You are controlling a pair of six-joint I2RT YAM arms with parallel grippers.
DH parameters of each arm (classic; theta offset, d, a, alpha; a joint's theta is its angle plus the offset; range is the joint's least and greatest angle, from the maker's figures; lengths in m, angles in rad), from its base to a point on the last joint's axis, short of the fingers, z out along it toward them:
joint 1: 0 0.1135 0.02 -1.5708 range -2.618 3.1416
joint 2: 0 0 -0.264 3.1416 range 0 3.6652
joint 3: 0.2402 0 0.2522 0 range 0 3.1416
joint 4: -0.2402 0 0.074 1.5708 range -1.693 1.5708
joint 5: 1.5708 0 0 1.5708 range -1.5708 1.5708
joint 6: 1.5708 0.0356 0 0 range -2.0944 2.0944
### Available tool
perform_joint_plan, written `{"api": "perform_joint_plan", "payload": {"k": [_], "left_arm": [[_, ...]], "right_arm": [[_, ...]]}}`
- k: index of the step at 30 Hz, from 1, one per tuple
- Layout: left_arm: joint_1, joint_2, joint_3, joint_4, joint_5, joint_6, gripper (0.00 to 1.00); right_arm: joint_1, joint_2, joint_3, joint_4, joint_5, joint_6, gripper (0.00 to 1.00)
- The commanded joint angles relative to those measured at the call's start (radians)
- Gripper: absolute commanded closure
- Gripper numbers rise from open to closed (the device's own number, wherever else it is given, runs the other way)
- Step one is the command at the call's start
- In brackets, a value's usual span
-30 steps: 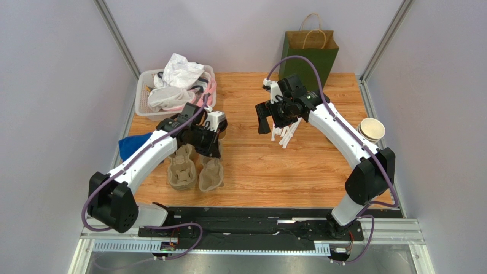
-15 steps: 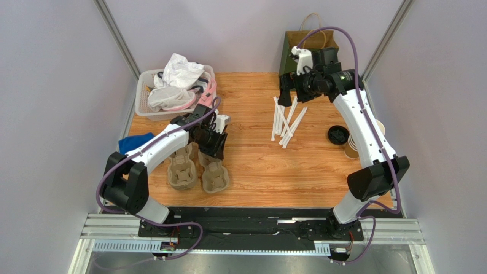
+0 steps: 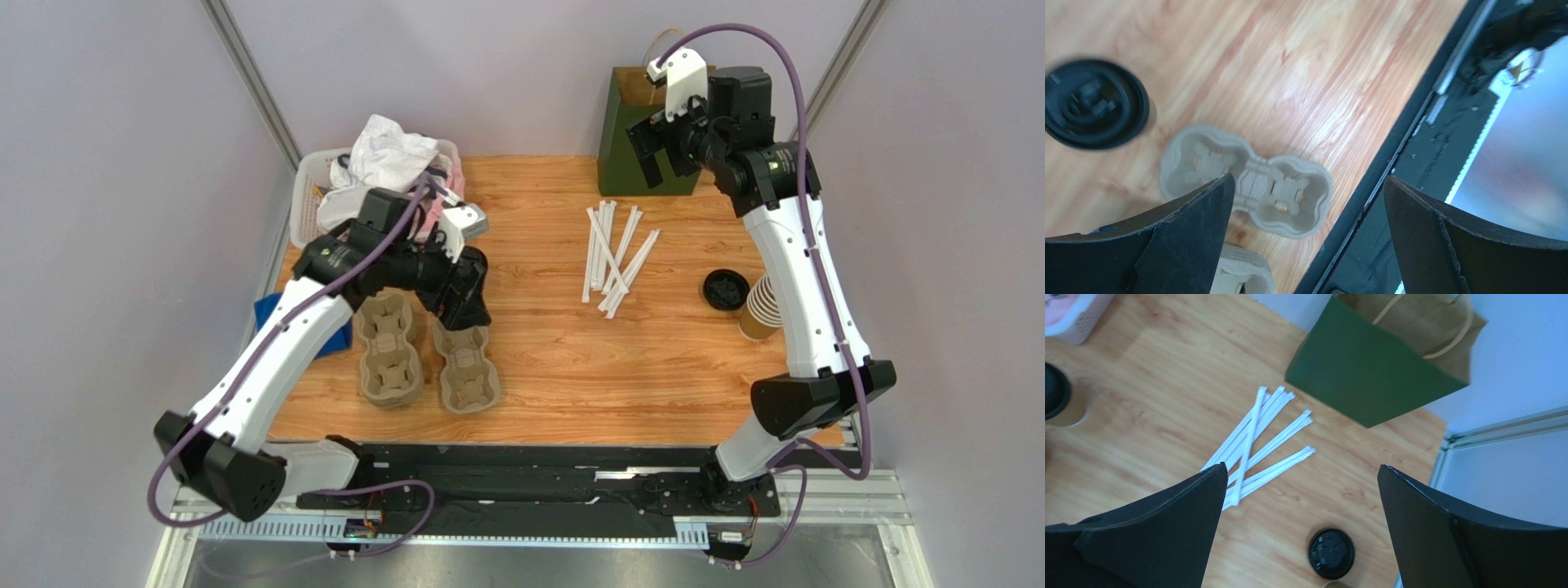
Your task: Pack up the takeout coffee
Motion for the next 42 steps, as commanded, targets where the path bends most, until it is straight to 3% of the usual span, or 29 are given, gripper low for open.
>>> {"api": "perform_joint_plan", "payload": {"k": [1,11,18,24,28,33,36,37,39,42], "left_arm": [[0.016,-0.105,0.056,-0.044,0.135,0.053,0.01],[0.060,-0.186,-0.023,-0.001,0.175,0.032,0.01],[0.071,-0.172,-0.026,0.014,0.190,0.027,0.01],[0.085,-0.157,-0.030,0.024,0.185,0.019,0.01],[0.097,-0.149,-0.023,0.019,0.132,0.015,0.02],[0.114,-0.151,-0.012,0.010,0.161,0.019,0.03],[0.115,-0.155,-0.003,0.005,0.158,0.018,0.03],[0.114,-0.157,-0.003,0.005,0.156,0.019,0.03],[0.115,-0.160,0.003,0.004,0.147,0.016,0.03],[0.117,-0.164,0.013,0.005,0.129,0.004,0.04]], "right_arm": [[-0.003,0.062,0.002,0.231,0.084,-0.222,0.00],[-0.058,0.337,0.160,0.434,-0.005,-0.552,0.00],[-0.099,0.489,0.249,0.440,-0.023,-0.656,0.02],[-0.108,0.562,0.243,0.464,-0.017,-0.708,0.11],[-0.108,0.576,0.216,0.472,-0.025,-0.734,0.26],[-0.104,0.569,0.193,0.447,-0.013,-0.768,0.43],[-0.104,0.529,0.160,0.447,-0.019,-0.771,0.61],[-0.105,0.515,0.148,0.455,-0.016,-0.773,0.78],[-0.101,0.483,0.107,0.486,-0.002,-0.779,0.98],[-0.101,0.457,0.090,0.489,0.020,-0.776,1.00]]}}
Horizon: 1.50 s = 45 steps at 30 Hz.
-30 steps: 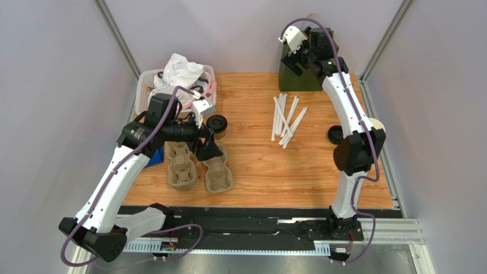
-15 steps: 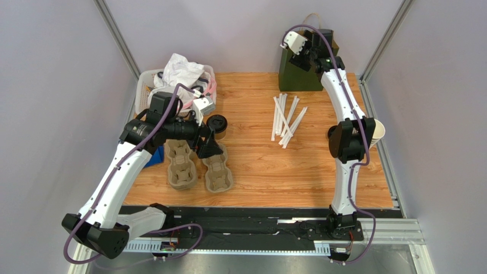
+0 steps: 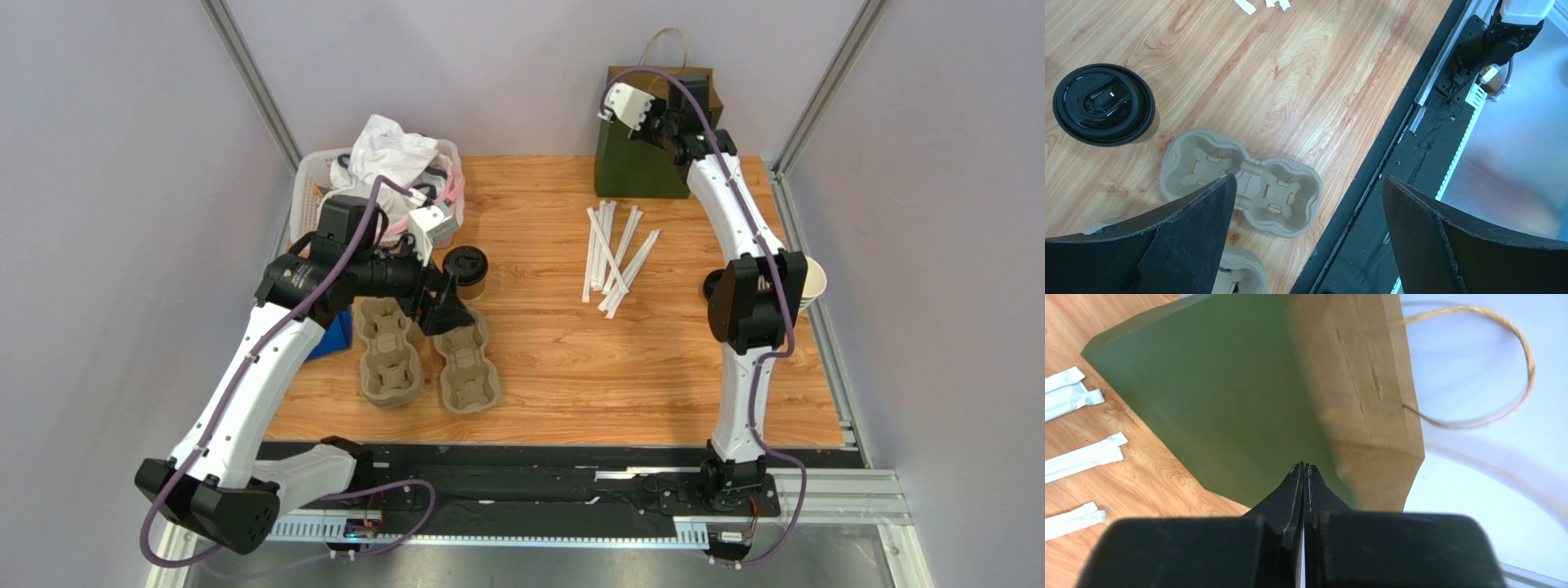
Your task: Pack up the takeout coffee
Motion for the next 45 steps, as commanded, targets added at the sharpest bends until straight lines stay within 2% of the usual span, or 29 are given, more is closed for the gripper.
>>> {"api": "perform_joint_plan", "payload": {"k": [1,7,14,17,18,21,22,26,32,38,45], "left_arm": [[0.006,-0.021,0.039,0.016,-0.021,-0.013,0.04],[0.025,-0.024,0.101,0.003,-0.090,-0.053,0.04],[0.088,-0.027,0.168,-0.012,-0.076,-0.081,0.03],[0.095,-0.041,0.173,-0.020,-0.069,-0.075,0.03],[0.095,-0.046,0.173,-0.021,-0.066,-0.075,0.03],[0.095,-0.064,0.168,-0.021,-0.062,-0.076,0.03],[0.095,-0.070,0.168,-0.023,-0.062,-0.075,0.03],[0.095,-0.093,0.139,-0.021,-0.072,-0.064,0.03],[0.095,-0.090,0.098,0.009,-0.069,-0.064,0.03],[0.097,-0.043,0.093,0.025,-0.062,-0.062,0.03],[0.108,-0.015,0.073,0.040,-0.072,-0.047,0.03]], "right_arm": [[0.009,-0.105,-0.026,0.037,0.020,0.001,1.00],[0.043,-0.301,-0.081,0.040,-0.021,0.039,1.00],[0.093,-0.509,-0.185,-0.038,-0.066,-0.011,1.00],[0.090,-0.510,-0.196,-0.082,-0.029,-0.018,0.84],[0.086,-0.503,-0.202,-0.081,-0.006,-0.021,0.62],[0.066,-0.466,-0.221,-0.034,0.020,-0.007,0.18],[0.058,-0.449,-0.215,0.001,0.028,0.005,0.14],[-0.029,-0.323,-0.023,-0.056,-0.018,0.094,0.10],[-0.110,-0.216,0.038,-0.063,-0.162,0.093,0.08],[-0.140,-0.113,0.130,0.055,-0.213,0.218,0.07],[-0.138,-0.052,0.160,0.203,-0.279,0.350,0.05]]}}
